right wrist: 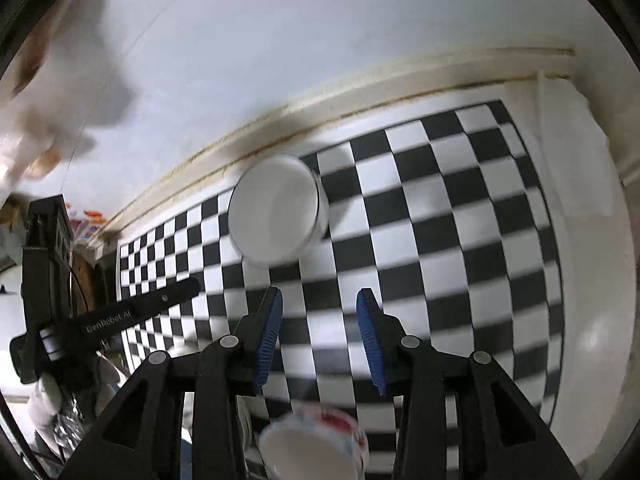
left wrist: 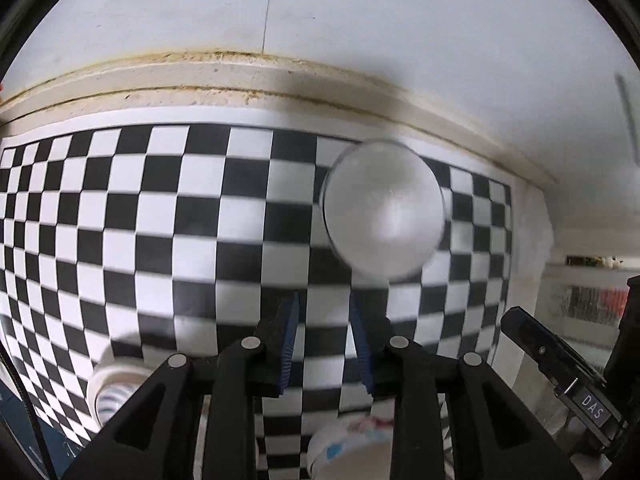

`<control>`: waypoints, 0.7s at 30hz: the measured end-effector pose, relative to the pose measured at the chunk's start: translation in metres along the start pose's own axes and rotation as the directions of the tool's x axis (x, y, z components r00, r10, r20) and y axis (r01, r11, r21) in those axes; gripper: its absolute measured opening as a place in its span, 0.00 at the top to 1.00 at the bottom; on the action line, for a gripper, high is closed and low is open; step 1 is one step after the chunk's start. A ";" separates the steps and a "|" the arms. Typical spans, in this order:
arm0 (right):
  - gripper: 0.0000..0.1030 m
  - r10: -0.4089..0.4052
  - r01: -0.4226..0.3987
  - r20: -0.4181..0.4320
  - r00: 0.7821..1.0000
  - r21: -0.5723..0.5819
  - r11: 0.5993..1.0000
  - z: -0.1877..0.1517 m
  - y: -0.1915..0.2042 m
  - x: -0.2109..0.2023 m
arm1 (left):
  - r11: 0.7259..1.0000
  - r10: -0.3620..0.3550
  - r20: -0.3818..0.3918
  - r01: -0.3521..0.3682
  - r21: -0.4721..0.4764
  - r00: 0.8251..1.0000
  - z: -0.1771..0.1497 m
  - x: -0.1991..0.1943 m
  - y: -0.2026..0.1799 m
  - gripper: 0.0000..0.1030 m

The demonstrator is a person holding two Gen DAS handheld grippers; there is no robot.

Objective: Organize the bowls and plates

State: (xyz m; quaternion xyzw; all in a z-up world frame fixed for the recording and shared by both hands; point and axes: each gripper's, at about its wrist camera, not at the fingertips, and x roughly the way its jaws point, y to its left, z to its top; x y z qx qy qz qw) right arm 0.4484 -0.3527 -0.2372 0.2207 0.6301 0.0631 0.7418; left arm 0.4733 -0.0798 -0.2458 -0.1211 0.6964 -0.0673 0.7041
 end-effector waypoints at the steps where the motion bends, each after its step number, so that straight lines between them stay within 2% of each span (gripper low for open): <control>1: 0.60 0.006 -0.006 -0.007 1.000 -0.001 1.000 0.013 0.000 0.009 | 1.000 0.005 -0.011 -0.005 -0.007 1.000 0.010 0.007 0.000 0.77; 7: 0.60 -0.010 0.010 -0.073 0.997 -0.003 1.000 0.060 -0.001 0.058 | 1.000 0.025 -0.052 -0.026 -0.012 0.998 0.042 0.036 -0.003 0.77; 12: 0.60 -0.025 0.023 -0.118 0.993 -0.015 1.000 0.078 0.003 0.090 | 1.000 0.013 -0.091 -0.015 -0.025 0.996 0.057 0.058 -0.005 0.77; 18: 0.61 -0.027 0.023 -0.153 0.988 -0.029 0.999 0.090 0.004 0.118 | 0.999 0.050 -0.090 -0.049 0.014 0.995 0.062 0.075 -0.013 0.80; 19: 0.66 -0.029 0.024 -0.158 0.987 -0.035 0.999 0.092 0.004 0.121 | 0.998 0.057 -0.082 -0.055 0.026 0.995 0.062 0.076 -0.015 0.84; 20: 0.77 -0.030 0.024 -0.164 0.986 -0.039 0.999 0.093 0.004 0.123 | 0.997 0.073 -0.075 -0.070 0.037 0.994 0.062 0.077 -0.017 0.85; 21: 0.80 -0.031 0.023 -0.172 0.985 -0.045 0.999 0.092 0.007 0.126 | 0.996 0.079 -0.069 -0.076 0.040 0.995 0.061 0.077 -0.018 0.85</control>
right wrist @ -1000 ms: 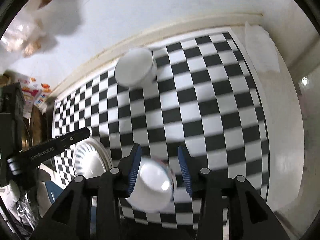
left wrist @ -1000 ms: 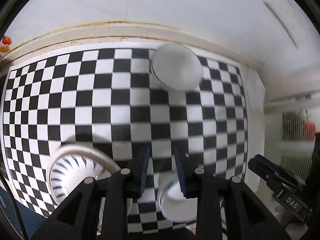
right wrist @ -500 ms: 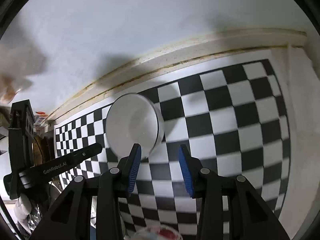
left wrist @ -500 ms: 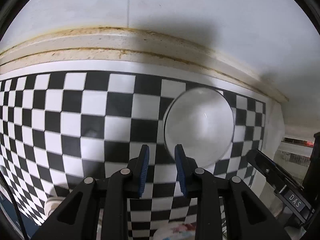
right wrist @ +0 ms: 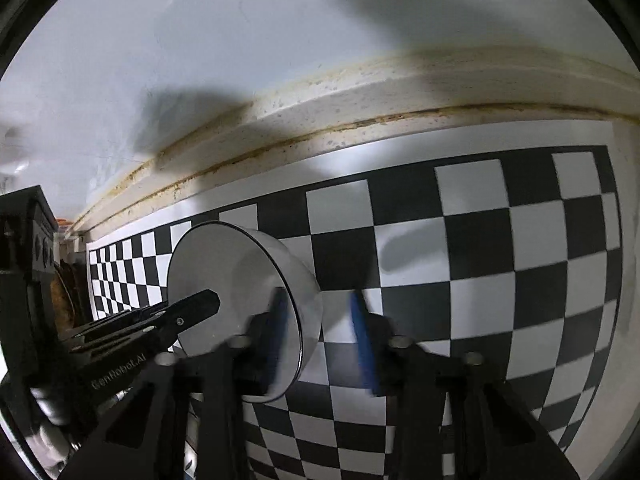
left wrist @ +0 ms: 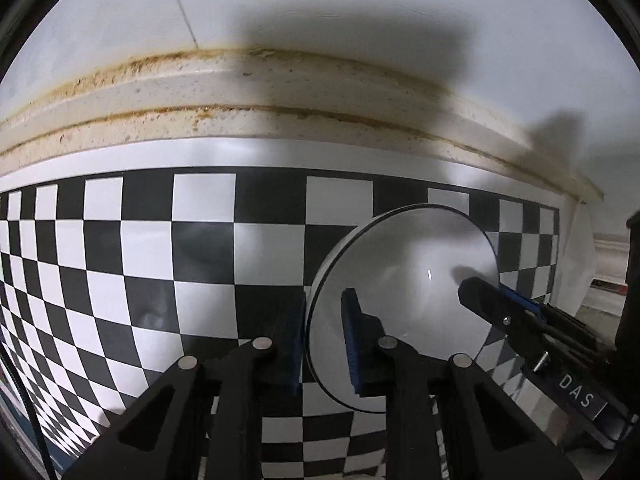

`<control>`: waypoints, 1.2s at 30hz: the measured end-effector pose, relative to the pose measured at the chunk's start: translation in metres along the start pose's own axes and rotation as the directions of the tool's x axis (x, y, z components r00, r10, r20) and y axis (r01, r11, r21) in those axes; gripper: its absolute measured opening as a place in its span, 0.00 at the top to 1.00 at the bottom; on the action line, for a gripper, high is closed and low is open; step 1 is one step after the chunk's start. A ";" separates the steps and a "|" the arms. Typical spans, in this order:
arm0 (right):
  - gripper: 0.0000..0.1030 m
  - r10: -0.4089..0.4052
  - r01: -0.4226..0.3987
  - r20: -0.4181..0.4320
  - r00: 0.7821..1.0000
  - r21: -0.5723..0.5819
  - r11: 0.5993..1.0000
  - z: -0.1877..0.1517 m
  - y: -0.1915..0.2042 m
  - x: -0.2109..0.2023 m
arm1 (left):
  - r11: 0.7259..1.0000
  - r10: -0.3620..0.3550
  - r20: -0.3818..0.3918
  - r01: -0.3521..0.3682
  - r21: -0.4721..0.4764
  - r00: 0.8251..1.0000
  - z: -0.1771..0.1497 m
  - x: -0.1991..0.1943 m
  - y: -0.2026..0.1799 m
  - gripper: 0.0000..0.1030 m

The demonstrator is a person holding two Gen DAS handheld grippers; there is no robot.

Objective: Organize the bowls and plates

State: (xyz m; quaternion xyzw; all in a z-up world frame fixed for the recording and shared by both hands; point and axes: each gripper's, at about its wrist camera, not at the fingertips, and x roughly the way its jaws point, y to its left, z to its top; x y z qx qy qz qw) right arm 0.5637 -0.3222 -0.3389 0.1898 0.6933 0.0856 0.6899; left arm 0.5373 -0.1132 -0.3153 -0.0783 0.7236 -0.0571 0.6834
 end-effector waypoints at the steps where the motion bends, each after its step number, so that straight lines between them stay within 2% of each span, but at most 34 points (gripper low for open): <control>1: 0.87 0.010 -0.010 -0.010 1.000 -0.008 1.000 0.001 0.002 0.003 | 1.000 0.005 0.006 -0.005 0.002 1.000 -0.001 0.000 -0.001 0.85; 8: 0.90 -0.041 0.041 0.011 0.999 -0.041 0.998 -0.001 0.014 0.005 | 0.999 0.026 0.015 -0.026 0.025 1.000 -0.005 -0.001 -0.011 0.85; 21: 0.90 -0.042 0.046 0.063 0.997 -0.070 0.996 -0.025 0.029 -0.031 | 0.997 0.017 0.082 -0.023 0.076 0.996 -0.032 -0.041 -0.021 0.85; 29: 0.90 -0.024 0.034 0.122 0.992 -0.076 0.997 -0.066 0.041 -0.072 | 0.994 -0.012 0.132 -0.003 0.111 0.991 -0.073 -0.085 -0.016 0.85; 36: 0.90 -0.020 0.033 0.174 0.985 -0.071 0.997 -0.120 0.049 -0.104 | 0.988 -0.034 0.156 0.010 0.155 0.987 -0.124 -0.112 -0.011 0.85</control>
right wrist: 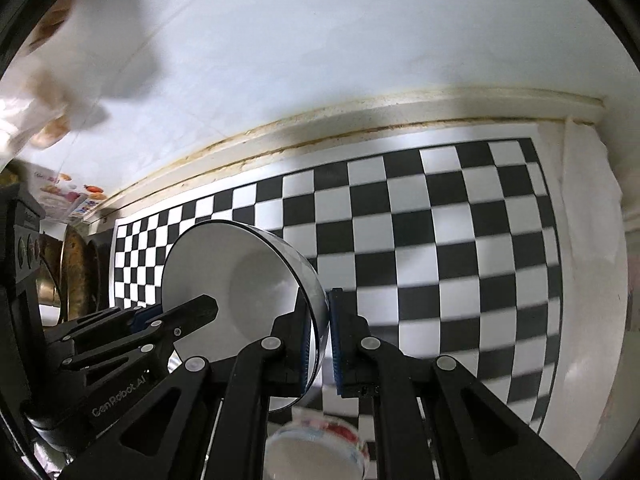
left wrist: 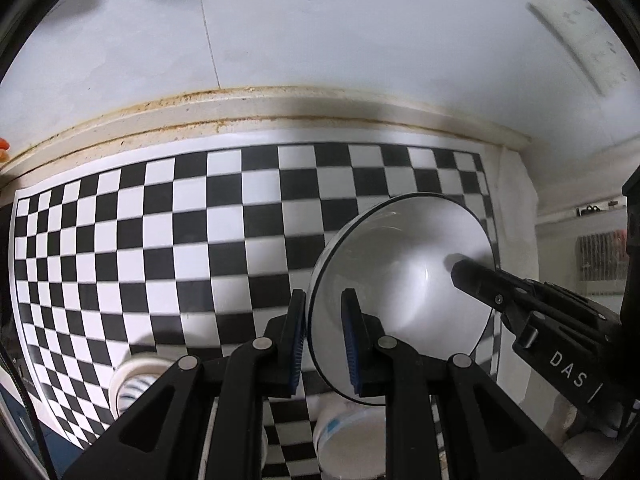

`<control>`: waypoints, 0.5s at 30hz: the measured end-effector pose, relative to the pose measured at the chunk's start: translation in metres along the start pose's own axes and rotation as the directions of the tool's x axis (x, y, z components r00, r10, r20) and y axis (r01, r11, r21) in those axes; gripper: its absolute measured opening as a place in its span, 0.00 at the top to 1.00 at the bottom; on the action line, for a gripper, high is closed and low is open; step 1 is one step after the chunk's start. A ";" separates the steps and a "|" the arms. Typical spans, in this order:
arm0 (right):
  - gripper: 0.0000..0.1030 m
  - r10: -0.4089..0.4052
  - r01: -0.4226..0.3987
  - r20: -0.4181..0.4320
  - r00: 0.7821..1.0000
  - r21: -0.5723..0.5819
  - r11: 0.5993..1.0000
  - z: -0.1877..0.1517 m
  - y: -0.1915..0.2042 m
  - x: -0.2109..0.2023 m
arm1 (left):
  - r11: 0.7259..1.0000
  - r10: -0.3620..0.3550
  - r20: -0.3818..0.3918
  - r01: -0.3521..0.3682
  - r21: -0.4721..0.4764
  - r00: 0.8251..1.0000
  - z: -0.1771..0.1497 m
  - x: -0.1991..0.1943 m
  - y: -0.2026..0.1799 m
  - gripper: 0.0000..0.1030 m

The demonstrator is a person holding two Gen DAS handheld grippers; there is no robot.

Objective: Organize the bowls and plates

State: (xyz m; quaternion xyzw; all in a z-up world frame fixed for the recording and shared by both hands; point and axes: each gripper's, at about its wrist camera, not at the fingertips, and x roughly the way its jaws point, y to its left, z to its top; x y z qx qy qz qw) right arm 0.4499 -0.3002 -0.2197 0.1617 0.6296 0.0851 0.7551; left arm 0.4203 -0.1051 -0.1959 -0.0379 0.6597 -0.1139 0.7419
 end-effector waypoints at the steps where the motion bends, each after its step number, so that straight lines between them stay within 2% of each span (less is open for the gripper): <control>1: 0.90 -0.003 0.003 0.006 1.000 0.002 1.000 -0.009 0.001 -0.006 | 1.000 0.000 0.001 0.000 0.004 1.000 -0.004 0.002 -0.005 0.85; 9: 0.90 -0.021 0.021 0.023 1.000 0.019 1.000 -0.087 0.000 -0.041 | 0.999 -0.005 -0.006 0.005 0.052 1.000 -0.067 -0.015 -0.019 0.85; 15: 0.90 -0.027 0.027 -0.007 1.000 0.050 0.998 -0.141 -0.011 -0.037 | 0.997 -0.003 -0.071 0.008 0.081 0.997 -0.110 0.002 -0.025 0.85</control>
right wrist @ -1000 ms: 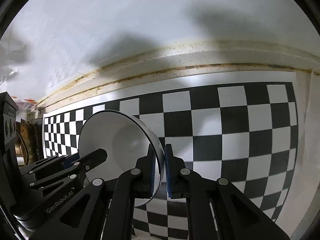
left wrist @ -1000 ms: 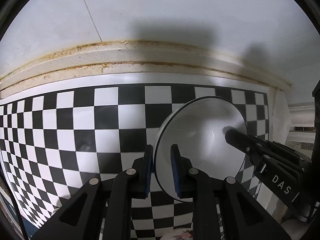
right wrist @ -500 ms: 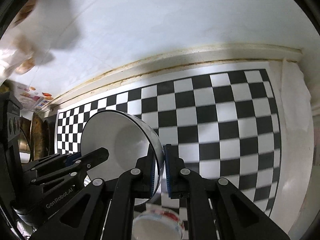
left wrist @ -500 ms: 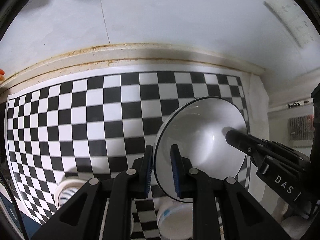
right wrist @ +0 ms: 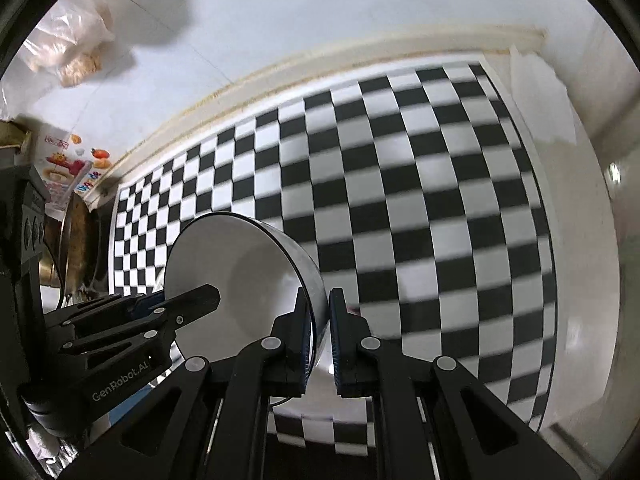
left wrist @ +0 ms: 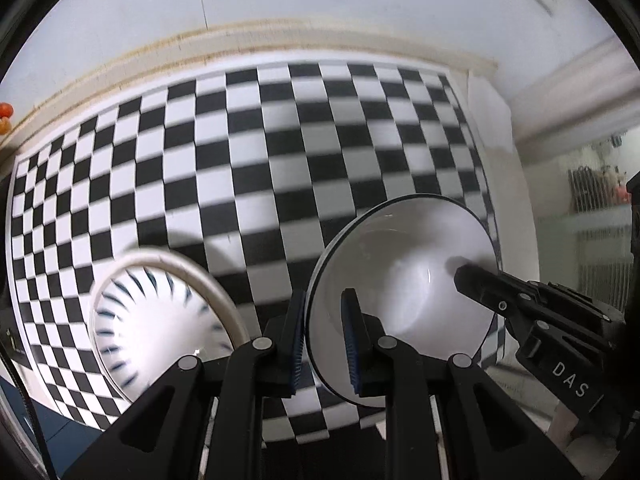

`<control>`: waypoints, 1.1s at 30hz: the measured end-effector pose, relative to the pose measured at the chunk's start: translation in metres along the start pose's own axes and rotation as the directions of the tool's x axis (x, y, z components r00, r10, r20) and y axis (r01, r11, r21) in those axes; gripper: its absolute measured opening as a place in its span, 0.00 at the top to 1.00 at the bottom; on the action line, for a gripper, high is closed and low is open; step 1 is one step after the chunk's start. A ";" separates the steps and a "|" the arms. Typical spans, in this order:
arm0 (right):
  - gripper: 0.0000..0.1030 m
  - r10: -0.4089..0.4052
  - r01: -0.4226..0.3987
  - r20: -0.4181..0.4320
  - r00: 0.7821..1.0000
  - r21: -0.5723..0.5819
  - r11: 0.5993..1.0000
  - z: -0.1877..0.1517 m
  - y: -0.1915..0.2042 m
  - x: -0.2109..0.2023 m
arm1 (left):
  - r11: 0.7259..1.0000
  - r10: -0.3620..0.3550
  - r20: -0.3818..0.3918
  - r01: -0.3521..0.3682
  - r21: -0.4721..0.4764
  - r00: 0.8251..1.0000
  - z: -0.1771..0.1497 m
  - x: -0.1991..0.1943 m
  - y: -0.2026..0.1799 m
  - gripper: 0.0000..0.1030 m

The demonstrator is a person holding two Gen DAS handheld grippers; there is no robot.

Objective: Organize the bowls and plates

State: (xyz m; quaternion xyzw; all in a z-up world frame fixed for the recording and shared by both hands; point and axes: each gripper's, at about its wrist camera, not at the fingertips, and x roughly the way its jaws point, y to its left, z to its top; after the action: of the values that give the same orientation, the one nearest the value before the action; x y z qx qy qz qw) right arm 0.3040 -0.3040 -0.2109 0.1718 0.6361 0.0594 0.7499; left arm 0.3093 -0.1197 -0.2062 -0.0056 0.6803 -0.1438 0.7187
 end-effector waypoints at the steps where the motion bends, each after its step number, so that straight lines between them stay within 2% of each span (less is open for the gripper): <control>1: 0.90 -0.002 0.002 -0.009 1.000 0.006 1.000 -0.008 -0.003 0.003 | 1.000 0.002 -0.006 -0.002 0.005 1.000 -0.004 0.002 -0.002 0.85; 8: 0.90 -0.002 0.005 -0.068 0.998 0.048 0.999 -0.040 -0.024 0.030 | 0.999 0.042 -0.072 -0.039 0.036 0.997 -0.022 0.034 -0.012 0.85; 14: 0.90 -0.048 0.051 -0.109 0.993 0.031 0.998 -0.053 -0.028 0.053 | 0.995 0.092 -0.102 -0.087 0.051 0.991 -0.030 0.053 -0.016 0.85; 16: 0.90 -0.073 0.075 -0.114 0.991 0.014 0.997 -0.056 -0.026 0.059 | 0.993 0.106 -0.090 -0.101 0.055 0.990 -0.031 0.055 -0.018 0.85; 23: 0.90 -0.100 0.101 -0.122 0.988 0.002 0.995 -0.049 -0.022 0.061 | 0.987 0.145 -0.081 -0.139 0.076 0.986 -0.031 0.057 -0.022 0.85; 33: 0.84 -0.121 0.120 -0.145 0.982 -0.011 0.993 -0.043 -0.018 0.063 | 0.990 0.135 -0.083 -0.131 0.054 0.987 -0.033 0.058 -0.021 0.84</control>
State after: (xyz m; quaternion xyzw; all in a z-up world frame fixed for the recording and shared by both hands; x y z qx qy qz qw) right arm 0.2714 -0.2933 -0.2814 0.1275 0.6983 0.0268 0.7038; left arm 0.2749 -0.1465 -0.2604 0.0635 0.7060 -0.1119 0.6964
